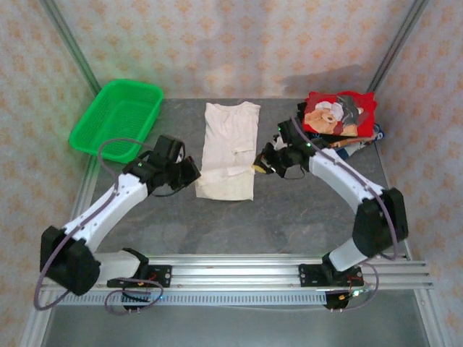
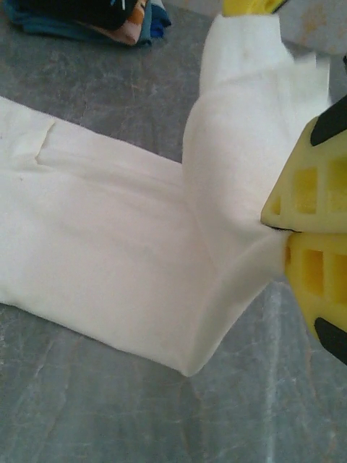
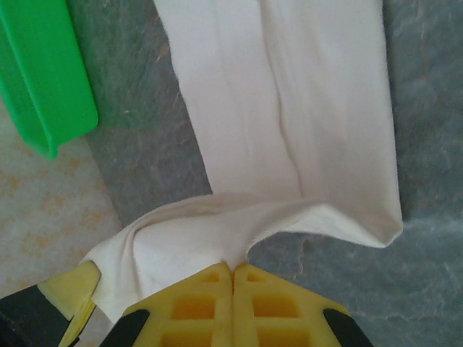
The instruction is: Fold and stack the t-shirts
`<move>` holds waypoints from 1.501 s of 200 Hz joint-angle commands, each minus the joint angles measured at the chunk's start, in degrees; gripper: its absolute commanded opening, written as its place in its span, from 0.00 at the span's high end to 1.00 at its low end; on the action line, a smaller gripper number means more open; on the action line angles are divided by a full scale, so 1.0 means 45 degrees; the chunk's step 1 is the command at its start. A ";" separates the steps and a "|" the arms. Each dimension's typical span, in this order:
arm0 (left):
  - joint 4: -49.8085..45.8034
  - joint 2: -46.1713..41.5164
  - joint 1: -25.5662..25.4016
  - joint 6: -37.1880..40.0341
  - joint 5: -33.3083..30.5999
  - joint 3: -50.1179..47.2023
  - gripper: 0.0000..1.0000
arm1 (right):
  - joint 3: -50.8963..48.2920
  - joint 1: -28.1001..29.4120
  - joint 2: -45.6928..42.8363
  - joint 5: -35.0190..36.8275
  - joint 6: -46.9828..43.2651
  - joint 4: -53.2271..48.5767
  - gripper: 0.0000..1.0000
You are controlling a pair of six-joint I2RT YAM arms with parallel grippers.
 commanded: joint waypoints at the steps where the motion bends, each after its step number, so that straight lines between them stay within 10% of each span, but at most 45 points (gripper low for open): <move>1: -0.0141 0.1026 0.0548 0.1605 0.0824 0.1205 1.00 | 0.1233 -0.0366 0.1023 -0.0499 -0.1150 -0.0832 1.00; 218: -0.0745 1.1423 0.2691 0.4148 0.2543 0.9273 1.00 | 0.7916 -0.1791 0.9171 -0.0699 -0.0899 -0.0484 0.90; 252: -0.0944 1.1607 0.2948 0.3284 0.3023 1.1546 0.58 | 0.8803 -0.2227 0.8561 -0.0376 -0.0343 0.0884 0.58; 300: -0.0200 1.0349 0.3387 0.1192 0.3575 1.2634 0.47 | 0.6725 -0.2499 0.4988 0.0092 0.0024 0.2828 0.48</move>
